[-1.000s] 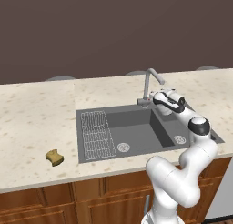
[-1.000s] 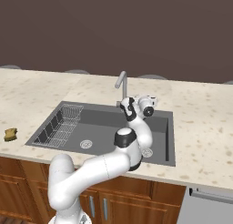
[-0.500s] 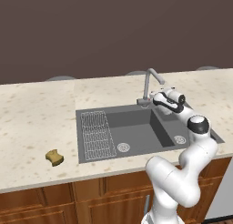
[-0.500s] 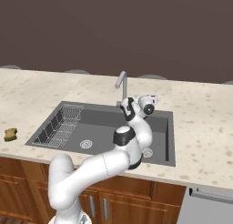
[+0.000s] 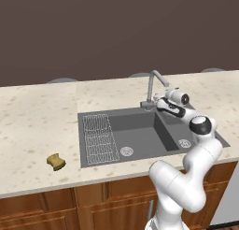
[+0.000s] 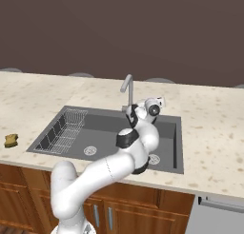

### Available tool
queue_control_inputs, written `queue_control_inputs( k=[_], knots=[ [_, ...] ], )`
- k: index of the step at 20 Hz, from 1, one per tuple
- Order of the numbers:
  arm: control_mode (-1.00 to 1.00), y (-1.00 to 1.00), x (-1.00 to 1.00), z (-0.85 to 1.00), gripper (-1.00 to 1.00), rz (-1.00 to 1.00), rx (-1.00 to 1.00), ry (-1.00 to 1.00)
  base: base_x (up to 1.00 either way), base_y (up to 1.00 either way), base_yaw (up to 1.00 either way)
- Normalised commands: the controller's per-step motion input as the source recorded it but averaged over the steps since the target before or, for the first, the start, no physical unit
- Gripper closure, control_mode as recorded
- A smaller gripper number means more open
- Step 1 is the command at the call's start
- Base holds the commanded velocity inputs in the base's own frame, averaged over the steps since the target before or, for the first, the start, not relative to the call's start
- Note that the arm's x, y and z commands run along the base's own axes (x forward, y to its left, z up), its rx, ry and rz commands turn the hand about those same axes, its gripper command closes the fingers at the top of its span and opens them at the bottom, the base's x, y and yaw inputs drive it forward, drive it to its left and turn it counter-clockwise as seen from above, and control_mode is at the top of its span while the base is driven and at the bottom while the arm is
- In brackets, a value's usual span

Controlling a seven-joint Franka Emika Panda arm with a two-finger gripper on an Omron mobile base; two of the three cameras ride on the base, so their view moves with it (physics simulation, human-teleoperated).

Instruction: Soak the sponge with water for a few seconds and then drop it inside the sink.

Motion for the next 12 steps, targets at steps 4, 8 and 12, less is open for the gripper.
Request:
queue_control_inputs(
  k=[4, 8, 12],
  knots=[
    [-1.00, -0.53, 0.00, -0.46, -1.00, -0.05, -0.10, -0.01, 0.00, 0.00, 0.00],
    [-1.00, -0.60, 0.00, -0.53, -1.00, -0.04, -0.10, -0.06, 0.00, 0.00, 0.00],
    [-1.00, -0.55, 0.00, -0.60, -1.00, -0.03, -0.09, -0.08, 0.00, 0.00, 0.00]
  ],
)
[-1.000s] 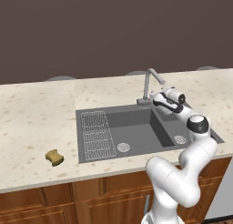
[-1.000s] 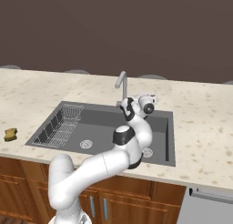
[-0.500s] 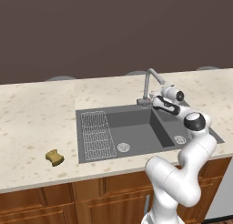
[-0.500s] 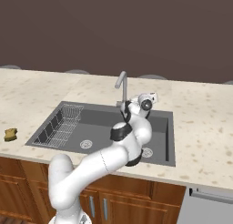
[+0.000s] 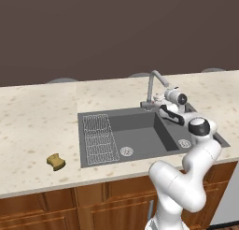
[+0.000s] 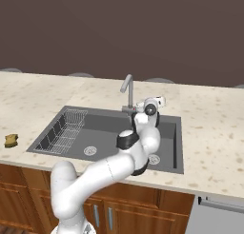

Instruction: Soak the sponge with water for a few seconds and then drop it inside the sink.

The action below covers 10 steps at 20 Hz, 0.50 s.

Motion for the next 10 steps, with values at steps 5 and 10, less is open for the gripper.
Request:
queue_control_inputs(
  k=[5, 10],
  knots=[
    [-1.00, -0.56, 0.00, -0.53, -1.00, -0.03, -0.08, -0.05, 0.00, 0.00, 0.00],
    [-1.00, -0.57, -0.07, -0.51, -1.00, -0.03, -0.06, -0.02, 0.00, 0.00, 0.00]
  ],
)
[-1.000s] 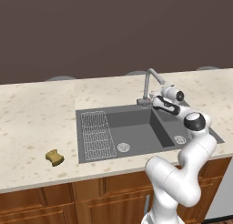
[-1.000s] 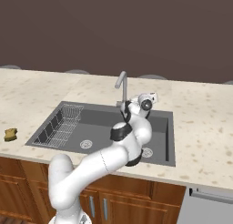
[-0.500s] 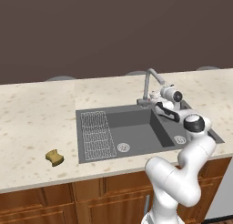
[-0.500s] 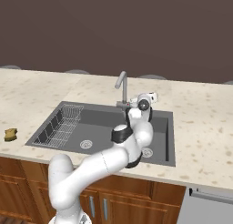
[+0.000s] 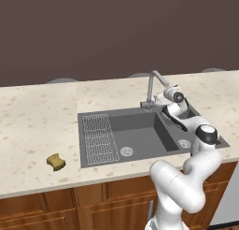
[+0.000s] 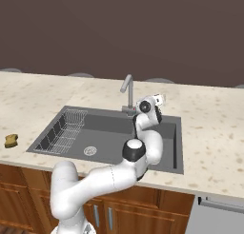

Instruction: Soak the sponge with water for a few seconds and then drop it inside the sink.

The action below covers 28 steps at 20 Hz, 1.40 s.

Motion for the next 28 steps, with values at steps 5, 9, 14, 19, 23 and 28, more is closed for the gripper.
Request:
queue_control_inputs(
  k=[5, 9, 14, 19, 23, 28],
  knots=[
    [-1.00, -0.60, -0.15, -0.53, -1.00, -0.03, -0.05, 0.00, 0.00, 0.00, 0.00],
    [-1.00, -0.63, -0.28, -0.51, -1.00, -0.04, -0.02, 0.00, 0.00, 0.00, 0.00],
    [-1.00, -0.65, -0.38, -0.60, -1.00, -0.03, -0.03, 0.00, 0.00, 0.00, 0.00],
    [-1.00, -0.51, -0.36, -0.52, -1.00, 0.00, -0.03, -0.03, 0.00, 0.00, 0.00],
    [-1.00, -0.34, -0.22, 0.02, -1.00, 0.00, 0.00, -0.04, 0.00, 0.00, 0.00],
    [-1.00, -0.28, -0.31, 0.44, -1.00, 0.00, 0.02, -0.02, 0.00, 0.00, 0.00]
  ],
)
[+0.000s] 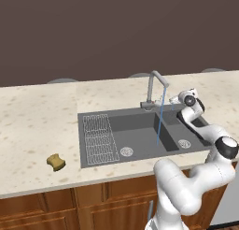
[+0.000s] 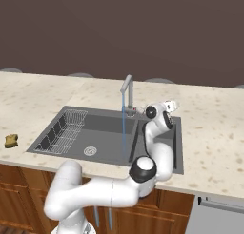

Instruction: Soak the sponge with water for a few seconds and then drop it inside the sink.

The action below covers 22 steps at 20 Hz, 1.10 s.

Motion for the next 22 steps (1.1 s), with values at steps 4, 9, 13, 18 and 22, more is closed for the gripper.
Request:
queue_control_inputs(
  k=[4, 9, 13, 18, 22],
  knots=[
    [-1.00, -0.10, -0.56, 0.52, -1.00, -0.02, 0.08, -0.01, 0.00, 0.00, 0.00],
    [-1.00, 0.00, -0.91, 0.35, -1.00, -0.05, 0.11, 0.00, 0.00, 0.00, 0.00],
    [-1.00, 0.02, -1.00, 0.34, -1.00, -0.10, 0.11, 0.00, 0.00, 0.00, 0.00],
    [-1.00, 0.22, -0.94, 0.57, -1.00, -0.15, 0.09, 0.10, 0.00, 0.00, 0.00],
    [-1.00, 0.21, -0.80, 0.68, -1.00, -0.16, 0.09, 0.24, 0.00, 0.00, 0.00]
  ],
)
